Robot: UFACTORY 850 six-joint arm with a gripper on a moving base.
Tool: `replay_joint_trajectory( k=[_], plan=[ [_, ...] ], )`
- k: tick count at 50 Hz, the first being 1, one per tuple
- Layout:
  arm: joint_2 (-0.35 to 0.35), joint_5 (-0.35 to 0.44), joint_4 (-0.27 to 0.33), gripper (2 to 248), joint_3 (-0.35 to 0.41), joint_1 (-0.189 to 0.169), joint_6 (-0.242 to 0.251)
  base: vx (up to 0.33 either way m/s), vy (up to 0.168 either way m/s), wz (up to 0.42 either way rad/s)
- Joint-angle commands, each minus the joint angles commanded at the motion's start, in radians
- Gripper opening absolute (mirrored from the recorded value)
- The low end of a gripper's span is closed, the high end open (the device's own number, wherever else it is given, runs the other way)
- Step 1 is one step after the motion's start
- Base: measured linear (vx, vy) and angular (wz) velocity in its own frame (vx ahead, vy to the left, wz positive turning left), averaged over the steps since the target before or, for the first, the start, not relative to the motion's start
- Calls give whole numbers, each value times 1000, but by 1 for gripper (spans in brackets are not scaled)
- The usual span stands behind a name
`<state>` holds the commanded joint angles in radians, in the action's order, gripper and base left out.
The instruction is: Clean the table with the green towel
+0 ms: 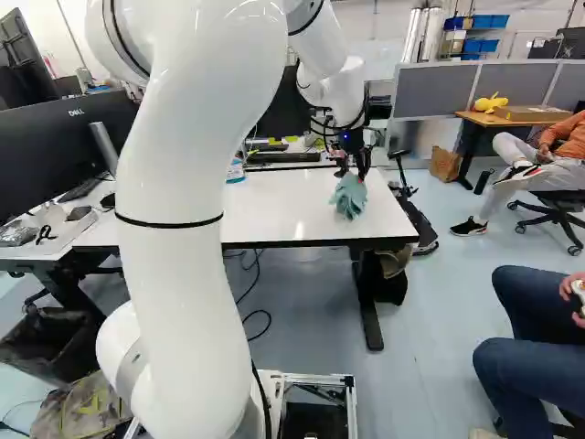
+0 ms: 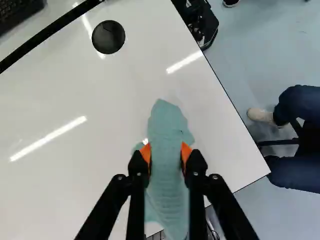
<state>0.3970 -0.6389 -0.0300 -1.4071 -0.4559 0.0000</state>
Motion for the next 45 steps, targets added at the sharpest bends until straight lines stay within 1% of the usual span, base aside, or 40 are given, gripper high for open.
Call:
replay_joint_trajectory(
  k=[1, 5, 6, 11, 12, 16, 17, 21, 22, 45],
  plan=[
    [0, 0, 0, 110, 0, 0, 0, 0, 0, 0],
    [0, 0, 0, 110, 0, 0, 0, 0, 0, 0],
    [0, 0, 0, 145, 0, 0, 0, 0, 0, 0],
    [0, 0, 0, 145, 0, 0, 0, 0, 0, 0],
    [0, 0, 0, 182, 0, 0, 0, 0, 0, 0],
    [0, 0, 0, 182, 0, 0, 0, 0, 0, 0],
    [0, 0, 0, 220, 0, 0, 0, 0, 0, 0],
    [0, 0, 0, 220, 0, 0, 0, 0, 0, 0],
    [0, 0, 0, 247, 0, 0, 0, 0, 0, 0],
    [-8, 17, 0, 247, 15, 5, 0, 0, 0, 0]
  ],
)
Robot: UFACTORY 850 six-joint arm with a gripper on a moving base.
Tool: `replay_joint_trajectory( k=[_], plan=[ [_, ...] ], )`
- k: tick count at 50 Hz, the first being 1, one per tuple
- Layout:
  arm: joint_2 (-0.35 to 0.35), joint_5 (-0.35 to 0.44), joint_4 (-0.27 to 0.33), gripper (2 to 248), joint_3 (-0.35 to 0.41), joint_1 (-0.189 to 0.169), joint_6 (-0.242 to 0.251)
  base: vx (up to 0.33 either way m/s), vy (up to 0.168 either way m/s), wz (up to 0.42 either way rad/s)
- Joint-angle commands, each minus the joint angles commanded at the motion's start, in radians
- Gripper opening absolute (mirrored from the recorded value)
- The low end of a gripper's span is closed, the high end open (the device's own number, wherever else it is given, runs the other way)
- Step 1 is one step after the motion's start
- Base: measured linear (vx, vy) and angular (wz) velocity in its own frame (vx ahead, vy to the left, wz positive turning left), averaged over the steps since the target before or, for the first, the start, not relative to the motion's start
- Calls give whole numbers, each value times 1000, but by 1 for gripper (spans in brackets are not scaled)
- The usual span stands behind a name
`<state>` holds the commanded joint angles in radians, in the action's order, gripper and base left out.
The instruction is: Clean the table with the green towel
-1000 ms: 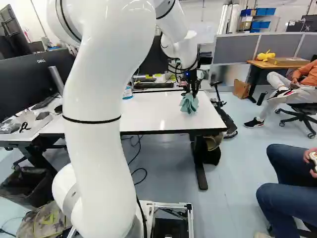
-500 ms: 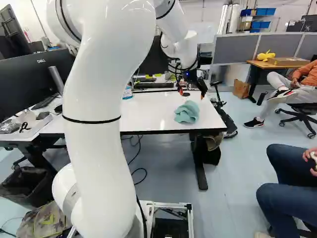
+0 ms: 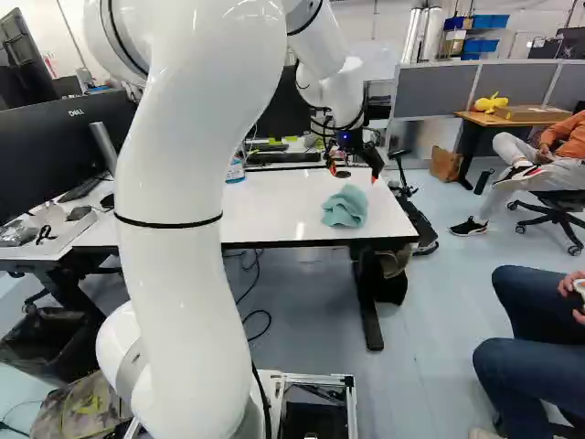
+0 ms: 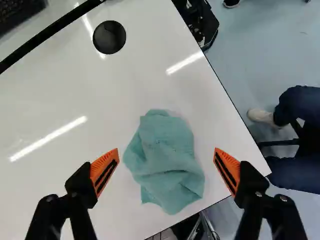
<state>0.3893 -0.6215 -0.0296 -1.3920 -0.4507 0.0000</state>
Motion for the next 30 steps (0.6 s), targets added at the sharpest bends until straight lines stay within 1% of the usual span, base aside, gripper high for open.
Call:
replay_joint_trajectory(
  k=[15, 30],
  plan=[
    [-19, 42, 1, 247, 37, 13, 0, 0, 0, 0],
    [-49, 110, 2, 247, 96, 33, 0, 0, 0, 0]
  ],
)
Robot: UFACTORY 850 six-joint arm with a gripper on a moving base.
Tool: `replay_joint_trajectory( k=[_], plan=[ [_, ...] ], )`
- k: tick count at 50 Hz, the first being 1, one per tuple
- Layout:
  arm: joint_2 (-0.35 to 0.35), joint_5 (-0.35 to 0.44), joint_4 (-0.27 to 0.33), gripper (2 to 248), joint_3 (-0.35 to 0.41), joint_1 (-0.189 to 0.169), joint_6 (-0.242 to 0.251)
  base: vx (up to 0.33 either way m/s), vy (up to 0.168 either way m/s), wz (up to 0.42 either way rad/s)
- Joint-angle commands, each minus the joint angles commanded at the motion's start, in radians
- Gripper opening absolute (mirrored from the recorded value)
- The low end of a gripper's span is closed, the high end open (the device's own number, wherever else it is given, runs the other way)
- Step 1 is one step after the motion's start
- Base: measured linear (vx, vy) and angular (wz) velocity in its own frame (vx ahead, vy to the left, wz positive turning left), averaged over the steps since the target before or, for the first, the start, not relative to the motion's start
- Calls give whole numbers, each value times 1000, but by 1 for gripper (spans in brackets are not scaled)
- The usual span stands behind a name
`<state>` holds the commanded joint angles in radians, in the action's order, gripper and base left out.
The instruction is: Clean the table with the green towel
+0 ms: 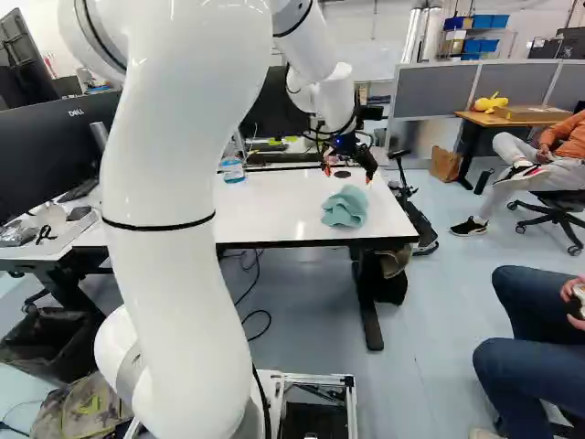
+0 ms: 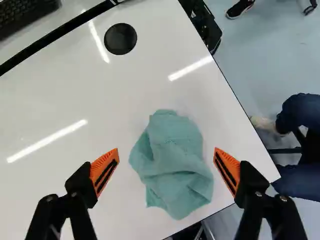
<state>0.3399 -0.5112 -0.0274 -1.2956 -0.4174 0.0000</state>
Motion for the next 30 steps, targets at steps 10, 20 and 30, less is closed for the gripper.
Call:
replay_joint_trajectory(
  k=[10, 20, 30],
  plan=[
    [-26, 59, 1, 247, 52, 18, 0, 0, 0, 0],
    [-58, 129, 3, 247, 113, 39, 0, 0, 0, 0],
    [-94, 211, 4, 247, 184, 64, 0, 0, 0, 0]
  ],
)
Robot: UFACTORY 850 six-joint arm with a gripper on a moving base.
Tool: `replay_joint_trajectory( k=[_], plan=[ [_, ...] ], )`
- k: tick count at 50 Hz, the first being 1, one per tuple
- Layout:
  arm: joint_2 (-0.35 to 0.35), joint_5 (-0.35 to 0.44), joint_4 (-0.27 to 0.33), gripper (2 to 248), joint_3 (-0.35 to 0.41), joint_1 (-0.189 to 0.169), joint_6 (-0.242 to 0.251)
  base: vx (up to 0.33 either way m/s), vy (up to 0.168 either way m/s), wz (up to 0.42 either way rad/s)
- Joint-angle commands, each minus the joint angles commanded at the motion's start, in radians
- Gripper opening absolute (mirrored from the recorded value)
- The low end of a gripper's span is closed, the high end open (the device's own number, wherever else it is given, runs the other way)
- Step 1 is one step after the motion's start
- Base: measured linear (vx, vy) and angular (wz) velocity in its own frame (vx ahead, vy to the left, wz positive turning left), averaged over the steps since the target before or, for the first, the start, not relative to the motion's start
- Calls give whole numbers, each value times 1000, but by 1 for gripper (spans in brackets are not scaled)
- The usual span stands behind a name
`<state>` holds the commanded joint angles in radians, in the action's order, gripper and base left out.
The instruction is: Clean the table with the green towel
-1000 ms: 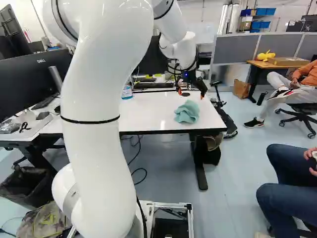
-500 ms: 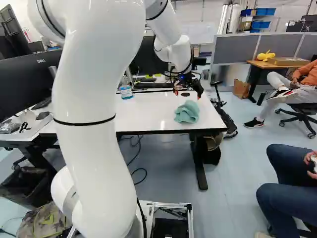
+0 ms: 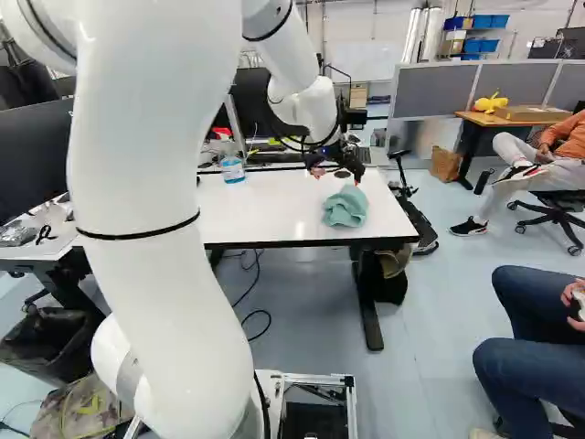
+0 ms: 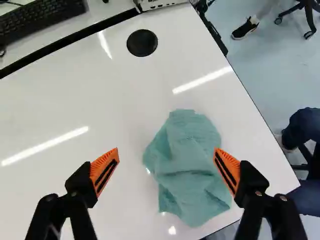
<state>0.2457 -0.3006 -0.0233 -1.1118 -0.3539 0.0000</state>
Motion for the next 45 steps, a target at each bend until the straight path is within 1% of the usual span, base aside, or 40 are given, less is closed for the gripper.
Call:
replay_joint_trajectory(
  k=[18, 45],
  plan=[
    [-78, 175, 3, 247, 152, 53, 0, 0, 0, 0],
    [-225, 502, 10, 247, 438, 151, 0, 0, 0, 0]
  ],
)
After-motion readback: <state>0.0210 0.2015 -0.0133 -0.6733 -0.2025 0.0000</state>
